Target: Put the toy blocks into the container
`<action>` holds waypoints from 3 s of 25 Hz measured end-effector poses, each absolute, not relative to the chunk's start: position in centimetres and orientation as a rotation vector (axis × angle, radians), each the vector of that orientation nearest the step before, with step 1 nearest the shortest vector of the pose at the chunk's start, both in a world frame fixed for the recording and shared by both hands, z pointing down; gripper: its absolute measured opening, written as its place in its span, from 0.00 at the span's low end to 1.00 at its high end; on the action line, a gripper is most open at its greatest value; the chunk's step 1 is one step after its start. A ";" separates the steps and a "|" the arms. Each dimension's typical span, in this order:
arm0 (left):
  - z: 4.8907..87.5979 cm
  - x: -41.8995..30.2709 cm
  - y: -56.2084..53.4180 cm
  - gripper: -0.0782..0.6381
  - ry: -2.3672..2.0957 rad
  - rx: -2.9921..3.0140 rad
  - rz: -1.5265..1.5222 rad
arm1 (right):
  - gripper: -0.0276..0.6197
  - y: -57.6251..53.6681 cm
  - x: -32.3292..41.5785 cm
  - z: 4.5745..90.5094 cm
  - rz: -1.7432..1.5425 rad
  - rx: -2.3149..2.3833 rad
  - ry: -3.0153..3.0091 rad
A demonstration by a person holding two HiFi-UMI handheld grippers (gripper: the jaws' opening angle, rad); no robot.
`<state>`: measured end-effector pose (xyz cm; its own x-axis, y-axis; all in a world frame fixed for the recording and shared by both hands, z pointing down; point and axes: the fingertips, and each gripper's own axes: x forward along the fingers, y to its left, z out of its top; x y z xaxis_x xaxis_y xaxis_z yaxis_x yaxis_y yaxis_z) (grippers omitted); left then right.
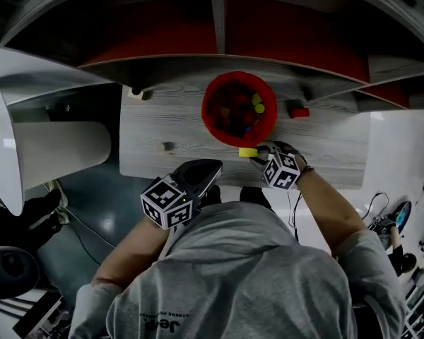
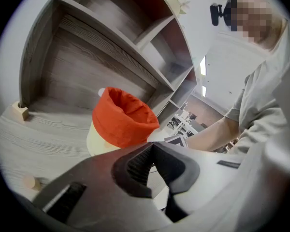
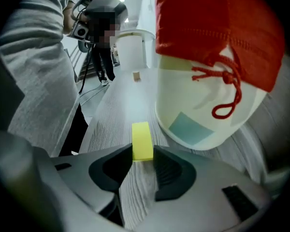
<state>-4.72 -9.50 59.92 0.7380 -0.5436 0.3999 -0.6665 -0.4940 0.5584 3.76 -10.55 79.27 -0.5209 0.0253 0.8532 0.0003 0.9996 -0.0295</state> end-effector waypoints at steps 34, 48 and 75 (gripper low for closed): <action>42.9 -11.0 -14.5 0.13 -1.020 2.525 0.042 | 0.49 -21.4 -2.9 52.6 -0.045 0.395 -2.288; 44.7 -5.1 -14.9 0.13 -0.903 2.531 0.124 | 0.49 -26.1 13.1 55.8 0.261 0.864 -2.142; 57.2 13.3 -15.4 0.13 -0.907 2.314 0.254 | 0.55 -28.2 18.6 79.4 0.732 0.929 -1.929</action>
<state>13.35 -15.36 57.20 0.7443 -0.5441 0.3874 -0.6662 -0.5631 0.4891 18.64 -28.16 79.36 -0.3620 -0.3244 0.8739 -0.8226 0.5522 -0.1358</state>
